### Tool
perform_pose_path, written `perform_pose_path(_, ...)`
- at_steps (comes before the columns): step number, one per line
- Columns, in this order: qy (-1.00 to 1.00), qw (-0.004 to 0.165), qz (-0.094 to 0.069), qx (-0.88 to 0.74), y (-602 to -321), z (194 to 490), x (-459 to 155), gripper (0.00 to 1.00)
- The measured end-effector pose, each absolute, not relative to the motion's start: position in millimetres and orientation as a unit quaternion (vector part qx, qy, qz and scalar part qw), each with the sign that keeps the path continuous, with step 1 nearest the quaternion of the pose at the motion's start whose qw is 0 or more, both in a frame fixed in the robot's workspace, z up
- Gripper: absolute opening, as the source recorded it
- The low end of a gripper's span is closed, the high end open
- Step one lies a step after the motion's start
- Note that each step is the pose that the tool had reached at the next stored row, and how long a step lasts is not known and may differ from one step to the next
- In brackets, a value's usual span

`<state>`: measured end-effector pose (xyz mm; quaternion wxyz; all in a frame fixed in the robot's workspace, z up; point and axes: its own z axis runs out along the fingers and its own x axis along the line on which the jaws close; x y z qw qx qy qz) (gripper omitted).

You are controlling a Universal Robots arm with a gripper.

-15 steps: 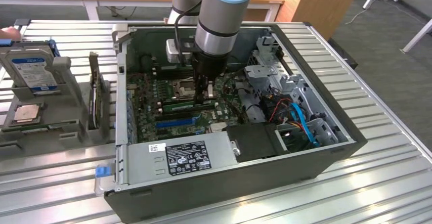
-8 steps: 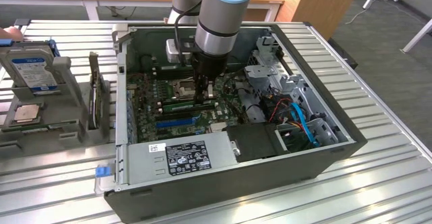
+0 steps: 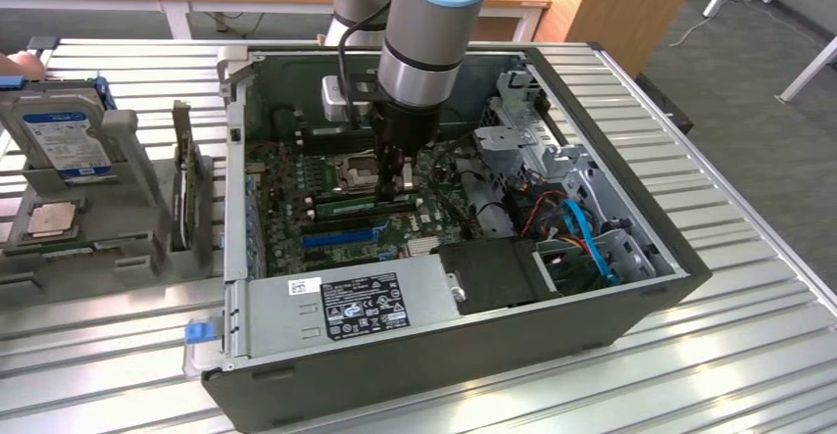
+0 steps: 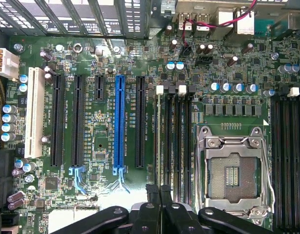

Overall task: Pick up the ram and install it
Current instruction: 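Press down the ram until it locks into place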

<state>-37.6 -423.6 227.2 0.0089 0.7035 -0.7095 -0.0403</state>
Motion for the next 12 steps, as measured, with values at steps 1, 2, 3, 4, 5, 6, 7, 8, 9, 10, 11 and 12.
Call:
perform_pose_path(1, -0.71, 0.009, -0.04, 0.703, -423.6, 227.1, -37.6, 0.13)
perform_pose_path(2, -0.71, 0.009, -0.04, 0.703, -423.6, 227.1, -37.6, 0.13)
perform_pose_path(3, -0.71, 0.009, -0.04, 0.703, -423.6, 227.1, -37.6, 0.19)
perform_pose_path(4, -0.71, 0.009, -0.04, 0.703, -423.6, 227.1, -37.6, 0.19)
perform_pose_path(5, -0.71, 0.009, -0.04, 0.703, -423.5, 227.1, -37.6, 0.19)
perform_pose_path(6, -0.71, 0.009, -0.04, 0.703, -423.6, 227.2, -37.6, 0.19)
perform_pose_path(7, -0.71, 0.009, -0.04, 0.703, -423.6, 227.1, -37.6, 0.19)
perform_pose_path(8, -0.71, 0.009, -0.04, 0.703, -423.5, 227.1, -37.6, 0.19)
perform_pose_path(9, -0.71, 0.009, -0.04, 0.703, -423.6, 227.1, -37.6, 0.19)
perform_pose_path(10, -0.71, 0.009, -0.04, 0.703, -423.6, 227.2, -37.6, 0.19)
perform_pose_path(11, -0.71, 0.009, -0.04, 0.703, -423.5, 227.1, -37.6, 0.19)
perform_pose_path(12, -0.71, 0.009, -0.04, 0.703, -423.5, 227.1, -37.6, 0.19)
